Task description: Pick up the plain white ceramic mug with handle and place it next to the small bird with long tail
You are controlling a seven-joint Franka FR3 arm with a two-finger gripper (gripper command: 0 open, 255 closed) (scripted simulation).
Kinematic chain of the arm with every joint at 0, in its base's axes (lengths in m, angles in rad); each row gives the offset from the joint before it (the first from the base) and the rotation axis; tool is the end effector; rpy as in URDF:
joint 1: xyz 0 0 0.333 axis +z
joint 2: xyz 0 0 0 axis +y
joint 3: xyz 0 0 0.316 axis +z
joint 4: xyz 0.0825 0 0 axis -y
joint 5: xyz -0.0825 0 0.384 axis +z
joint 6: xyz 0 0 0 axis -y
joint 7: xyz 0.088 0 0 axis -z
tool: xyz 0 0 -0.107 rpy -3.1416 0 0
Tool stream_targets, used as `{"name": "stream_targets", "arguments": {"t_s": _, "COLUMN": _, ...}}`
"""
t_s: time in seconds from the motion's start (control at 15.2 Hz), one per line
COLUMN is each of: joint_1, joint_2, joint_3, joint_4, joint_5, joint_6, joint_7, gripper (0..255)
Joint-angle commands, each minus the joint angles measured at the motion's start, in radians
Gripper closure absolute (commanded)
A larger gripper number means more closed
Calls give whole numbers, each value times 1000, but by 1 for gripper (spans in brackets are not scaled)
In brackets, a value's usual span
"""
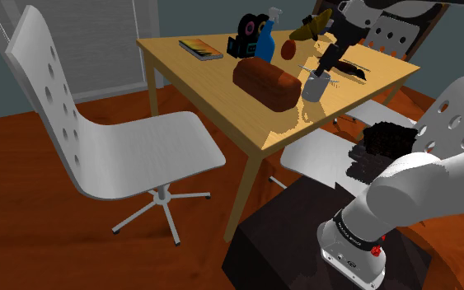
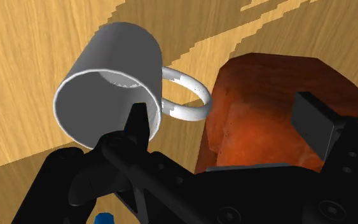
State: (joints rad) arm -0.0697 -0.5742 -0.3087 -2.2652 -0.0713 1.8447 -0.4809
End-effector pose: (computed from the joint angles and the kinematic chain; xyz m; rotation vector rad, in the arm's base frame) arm 0.3610 -0.1729 0.5740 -3.0871 -0.2372 -0.2476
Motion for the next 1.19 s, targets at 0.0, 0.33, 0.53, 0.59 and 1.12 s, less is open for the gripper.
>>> {"name": "stream_targets", "arguments": {"t_s": 0.0, "joint_1": 3, "joint_2": 48, "joint_3": -46, "joint_4": 31, "joint_5": -1, "joint_6": 18, "joint_7": -66, "gripper": 0}}
{"name": "stream_targets", "arguments": {"t_s": 0.33, "joint_1": 18, "joint_2": 199, "joint_3": -169, "joint_4": 142, "joint_5": 30, "joint_6": 51, "joint_7": -241, "gripper": 0}}
{"name": "stream_targets", "arguments": {"t_s": 0.53, "joint_1": 25, "joint_2": 270, "joint_3": -217, "joint_4": 184, "joint_5": 58, "joint_6": 72, "joint_7": -315, "gripper": 0}}
{"name": "stream_targets", "arguments": {"t_s": 0.59, "joint_1": 25, "joint_2": 273, "joint_3": -218, "joint_4": 173, "joint_5": 59, "joint_6": 85, "joint_7": -316, "gripper": 0}}
{"name": "stream_targets", "arguments": {"t_s": 1.12, "joint_1": 28, "joint_2": 291, "joint_3": -224, "joint_4": 115, "joint_5": 68, "joint_6": 160, "joint_7": -323, "gripper": 0}}
